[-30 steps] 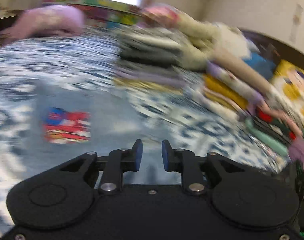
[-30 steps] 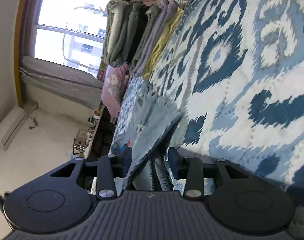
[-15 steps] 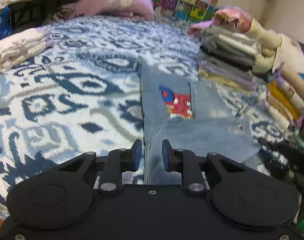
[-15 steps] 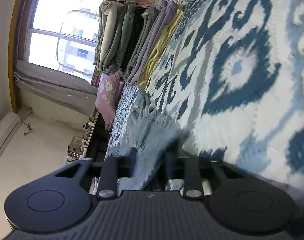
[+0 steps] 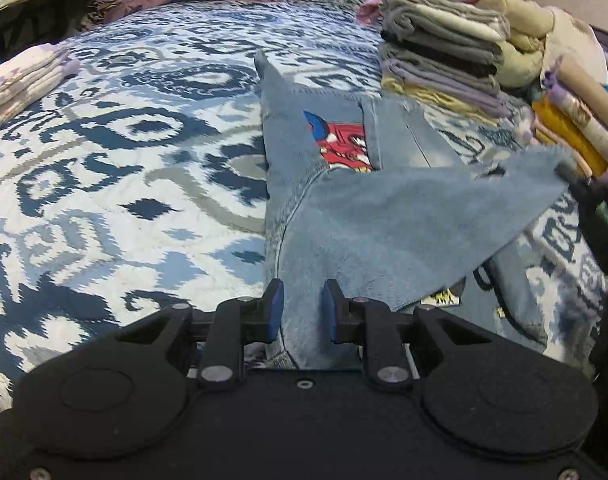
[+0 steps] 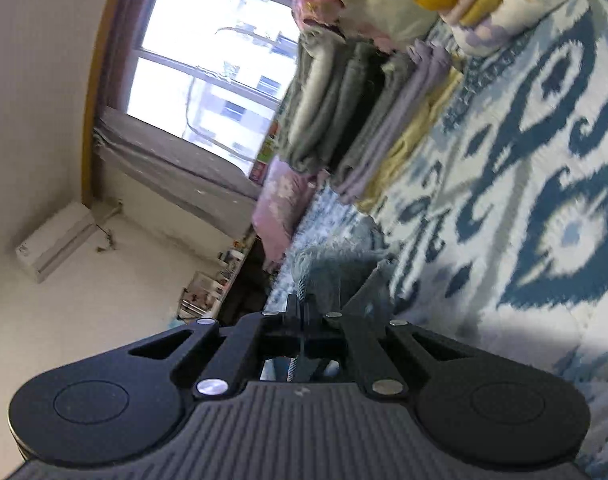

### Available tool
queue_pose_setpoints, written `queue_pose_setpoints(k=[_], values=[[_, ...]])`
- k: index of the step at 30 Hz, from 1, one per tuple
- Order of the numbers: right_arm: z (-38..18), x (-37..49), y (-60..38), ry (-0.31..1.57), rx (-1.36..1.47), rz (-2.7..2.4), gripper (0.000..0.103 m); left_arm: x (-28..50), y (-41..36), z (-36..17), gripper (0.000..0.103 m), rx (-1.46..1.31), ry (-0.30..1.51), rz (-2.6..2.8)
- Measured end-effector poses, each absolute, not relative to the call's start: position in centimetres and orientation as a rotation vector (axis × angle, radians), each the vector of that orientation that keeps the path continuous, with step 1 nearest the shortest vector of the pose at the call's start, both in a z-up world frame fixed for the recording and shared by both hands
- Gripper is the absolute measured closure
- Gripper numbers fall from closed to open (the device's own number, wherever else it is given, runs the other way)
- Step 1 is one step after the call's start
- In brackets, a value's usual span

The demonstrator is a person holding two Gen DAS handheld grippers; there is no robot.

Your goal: Fold clothes

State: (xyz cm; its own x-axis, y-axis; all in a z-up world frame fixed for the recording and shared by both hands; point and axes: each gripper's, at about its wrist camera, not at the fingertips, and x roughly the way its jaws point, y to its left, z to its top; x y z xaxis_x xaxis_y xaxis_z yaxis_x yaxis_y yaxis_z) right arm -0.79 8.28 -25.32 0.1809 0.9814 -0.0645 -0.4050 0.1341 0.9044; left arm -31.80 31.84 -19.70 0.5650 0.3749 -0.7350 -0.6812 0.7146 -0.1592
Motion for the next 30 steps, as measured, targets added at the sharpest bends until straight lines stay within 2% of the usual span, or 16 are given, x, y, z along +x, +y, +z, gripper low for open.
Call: queue_pose_setpoints(k=[13,25,30], values=[[-24.5,-0.4,7.7,0.796,0.924,1.245,0.1,-31.3,31.5,-21.2,0.085,-0.445,0.794,0.632],[-25.2,-1.2,6.9,0.875,0.872,1.204,0.1,-32.9,32.5,-19.5,0.085,-0.472,0.708,0.662],[-25.1,-1.1,6.7,0.863,0.858,1.191,0.1,-32.2,32.4,-21.3,0.085,-0.463,0.765,0.637]])
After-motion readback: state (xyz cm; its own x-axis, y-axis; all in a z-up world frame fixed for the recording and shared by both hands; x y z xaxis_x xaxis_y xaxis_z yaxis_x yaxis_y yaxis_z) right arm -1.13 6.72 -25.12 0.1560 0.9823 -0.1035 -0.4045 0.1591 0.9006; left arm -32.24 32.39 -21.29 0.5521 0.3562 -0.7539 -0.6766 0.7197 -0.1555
